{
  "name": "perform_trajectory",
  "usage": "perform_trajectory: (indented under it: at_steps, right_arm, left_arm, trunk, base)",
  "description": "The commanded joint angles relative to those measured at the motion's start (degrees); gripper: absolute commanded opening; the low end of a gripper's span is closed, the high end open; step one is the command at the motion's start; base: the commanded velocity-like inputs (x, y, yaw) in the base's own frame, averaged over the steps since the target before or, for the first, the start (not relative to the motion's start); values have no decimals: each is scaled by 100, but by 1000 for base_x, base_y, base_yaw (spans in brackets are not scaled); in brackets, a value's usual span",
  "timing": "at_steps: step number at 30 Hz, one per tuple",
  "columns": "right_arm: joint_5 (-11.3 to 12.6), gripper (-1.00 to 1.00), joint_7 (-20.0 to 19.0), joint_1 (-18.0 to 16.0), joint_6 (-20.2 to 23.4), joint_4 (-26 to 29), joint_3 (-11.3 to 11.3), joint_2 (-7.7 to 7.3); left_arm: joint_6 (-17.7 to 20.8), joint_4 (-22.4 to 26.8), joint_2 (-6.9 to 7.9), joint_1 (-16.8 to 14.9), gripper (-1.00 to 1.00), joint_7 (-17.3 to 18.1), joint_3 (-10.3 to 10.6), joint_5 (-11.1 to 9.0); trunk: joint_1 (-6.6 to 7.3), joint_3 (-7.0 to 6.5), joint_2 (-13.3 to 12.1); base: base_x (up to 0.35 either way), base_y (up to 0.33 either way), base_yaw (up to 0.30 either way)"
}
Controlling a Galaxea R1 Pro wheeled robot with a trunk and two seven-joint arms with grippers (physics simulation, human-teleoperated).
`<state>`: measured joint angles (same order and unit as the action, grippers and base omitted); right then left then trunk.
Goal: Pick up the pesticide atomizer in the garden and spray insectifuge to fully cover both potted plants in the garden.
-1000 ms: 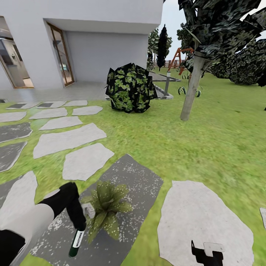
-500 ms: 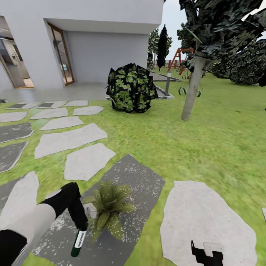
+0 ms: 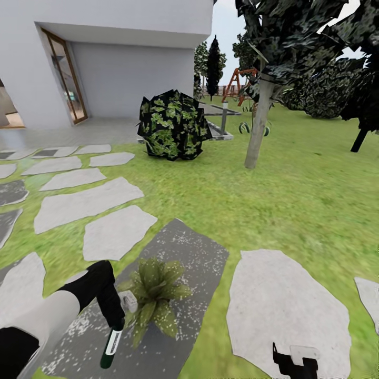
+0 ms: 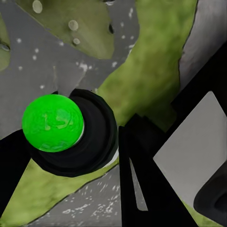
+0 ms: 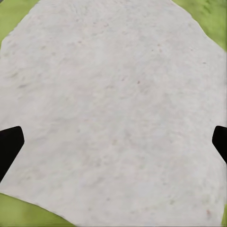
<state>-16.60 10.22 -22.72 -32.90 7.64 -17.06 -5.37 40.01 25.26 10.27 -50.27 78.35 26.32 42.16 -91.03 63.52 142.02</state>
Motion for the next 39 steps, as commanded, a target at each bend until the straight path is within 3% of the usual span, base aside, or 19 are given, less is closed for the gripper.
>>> perform_trajectory:
  at_steps: [1,4,9,21,25,29,34,37,39]
  right_arm:
    - [-61,100,33,-5,-15,-6,-26,1]
    - [-59,100,33,-5,-15,-6,-26,1]
    - [-58,100,33,-5,-15,-5,-26,1]
    - [-56,100,33,-5,-15,-4,-26,1]
    - [-57,100,33,-5,-15,-1,-26,1]
    - [-58,100,33,-5,-15,0,-26,1]
    - [-55,100,34,-5,-15,-2,-26,-5]
    - [-56,100,33,-5,-15,-6,-26,-3]
    - [-55,100,33,-5,-15,-7,-26,-4]
  left_arm:
    - [68,68,-39,-1,-100,6,-2,15]
    - [69,50,-135,-1,-100,-2,-4,20]
    - [69,66,-162,-1,-100,-11,-4,20]
    - [51,92,-155,-1,-100,-13,-23,12]
    - [45,114,-181,-1,-100,-150,-346,9]
    - [29,112,-488,-1,-100,-434,-563,4]
    - [18,111,-810,-1,-100,-483,-606,-16]
    - [1,109,-930,50,-100,-900,-611,-339]
    - [-194,111,-951,119,-100,-1375,-611,-729]
  trunk:
    - [1,5,2]
    - [1,5,2]
    - [1,5,2]
    - [1,5,2]
    - [1,5,2]
    - [1,5,2]
    - [1,5,2]
    - [1,5,2]
    - [1,5,2]
  base:
    - [75,-7,-9]
    - [128,-86,-4]
    - [-7,-232,0]
    - [-321,-36,0]
    - [-342,0,0]
    - [-342,0,0]
    - [-342,0,0]
    - [-342,0,0]
    - [-342,0,-3]
